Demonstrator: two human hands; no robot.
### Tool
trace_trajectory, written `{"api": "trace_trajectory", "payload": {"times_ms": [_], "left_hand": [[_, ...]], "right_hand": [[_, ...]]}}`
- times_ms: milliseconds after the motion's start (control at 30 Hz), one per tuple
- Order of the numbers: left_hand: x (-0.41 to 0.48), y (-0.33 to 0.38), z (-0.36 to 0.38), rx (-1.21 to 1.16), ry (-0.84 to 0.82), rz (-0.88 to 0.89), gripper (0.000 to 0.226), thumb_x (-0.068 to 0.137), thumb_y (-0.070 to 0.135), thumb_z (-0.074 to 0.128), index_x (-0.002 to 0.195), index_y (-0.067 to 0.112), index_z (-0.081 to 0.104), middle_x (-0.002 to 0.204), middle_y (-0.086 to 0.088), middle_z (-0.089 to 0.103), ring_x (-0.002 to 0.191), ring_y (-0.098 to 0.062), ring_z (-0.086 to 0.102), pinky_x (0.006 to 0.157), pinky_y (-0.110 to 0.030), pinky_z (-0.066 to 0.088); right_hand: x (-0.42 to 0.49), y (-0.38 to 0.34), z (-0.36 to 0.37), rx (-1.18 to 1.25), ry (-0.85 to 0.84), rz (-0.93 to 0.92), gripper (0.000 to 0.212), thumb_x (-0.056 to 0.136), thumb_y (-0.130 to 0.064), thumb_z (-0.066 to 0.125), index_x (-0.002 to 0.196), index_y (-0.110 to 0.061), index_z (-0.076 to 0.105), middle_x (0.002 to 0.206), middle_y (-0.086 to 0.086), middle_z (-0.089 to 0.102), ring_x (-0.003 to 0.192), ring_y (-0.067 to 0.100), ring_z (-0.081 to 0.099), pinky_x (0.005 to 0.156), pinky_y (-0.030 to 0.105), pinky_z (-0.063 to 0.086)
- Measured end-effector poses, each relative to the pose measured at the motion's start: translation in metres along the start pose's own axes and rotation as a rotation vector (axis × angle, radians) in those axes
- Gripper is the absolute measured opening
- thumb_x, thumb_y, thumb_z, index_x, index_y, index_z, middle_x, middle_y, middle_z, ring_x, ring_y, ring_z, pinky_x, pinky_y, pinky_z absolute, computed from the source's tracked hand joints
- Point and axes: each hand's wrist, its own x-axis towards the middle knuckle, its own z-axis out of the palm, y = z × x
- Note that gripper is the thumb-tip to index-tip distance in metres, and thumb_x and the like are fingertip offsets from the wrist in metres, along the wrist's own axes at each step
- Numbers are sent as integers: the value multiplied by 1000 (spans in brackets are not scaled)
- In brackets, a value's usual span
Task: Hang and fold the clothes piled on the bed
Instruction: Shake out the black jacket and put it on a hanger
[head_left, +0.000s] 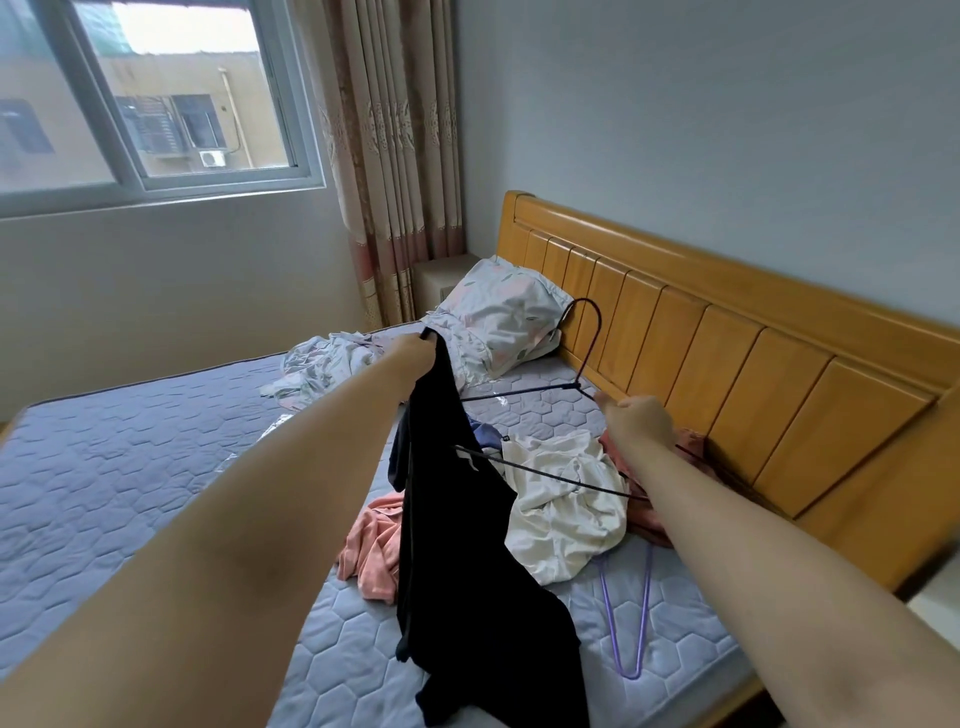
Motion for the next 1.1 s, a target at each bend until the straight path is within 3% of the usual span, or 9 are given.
{"api": "trace_trajectory", "payload": {"times_ms": [100,233,300,433,567,633,800,967,1100], "left_hand": [[-3,3,10,-58,-41,16,43,102,28,38,131,-1,50,81,1,49,93,-21,48,94,-39,46],[-16,14,25,-104,-58,9,37,101,34,40,122,8,56,78,-4,50,70,-19,49,63,-26,37],[-22,19,34,-134,-110,50,37,101,33,42,122,6,56,79,-6,53,70,-19,49,62,-26,35],[-34,27,42,-94,-177,152,33,101,30,42,116,7,59,80,-6,54,70,-19,50,54,-21,35],[-46,27,30,21,-310,218,20,101,27,43,98,13,57,63,2,42,50,-8,35,35,-12,25],[-50,25,22,109,-354,259,21,101,26,45,92,12,58,63,3,43,51,-7,36,38,-11,27],[-47,26,6,494,-324,479,16,91,15,58,88,1,65,68,2,52,65,-12,50,65,-22,42],[-41,35,-18,942,122,896,18,81,21,68,99,19,69,117,-1,50,115,-21,41,100,-34,34],[-40,45,-26,837,144,892,41,86,29,64,117,13,43,104,-6,61,102,-30,53,93,-33,37]], "right_hand": [[-4,-9,16,-80,-10,18,57,92,-56,49,53,-17,38,50,-1,41,55,21,43,70,33,31],[-9,-17,36,-85,-30,60,54,89,-64,45,71,-13,48,68,4,53,72,24,52,75,35,37],[-12,-21,44,-44,-86,84,56,89,-64,44,69,-12,46,68,4,52,75,25,53,75,35,35],[-16,-28,47,122,-187,140,56,89,-60,48,60,-13,36,62,3,41,72,24,49,74,34,31],[-16,-37,38,286,-224,168,54,89,-53,56,73,-2,57,62,6,44,63,24,45,62,31,33],[-16,-42,33,355,-205,181,55,86,-51,61,89,3,67,65,8,48,63,23,45,64,32,34],[-22,-57,9,518,-189,202,44,87,-38,67,57,-10,51,55,2,39,49,15,32,49,26,27],[-29,-76,-6,519,-171,-13,45,89,-33,65,53,-10,52,56,2,47,51,15,38,60,31,32],[-33,-94,-30,422,-170,-117,28,100,-19,44,123,-14,57,58,-3,35,53,14,37,49,24,22]]}}
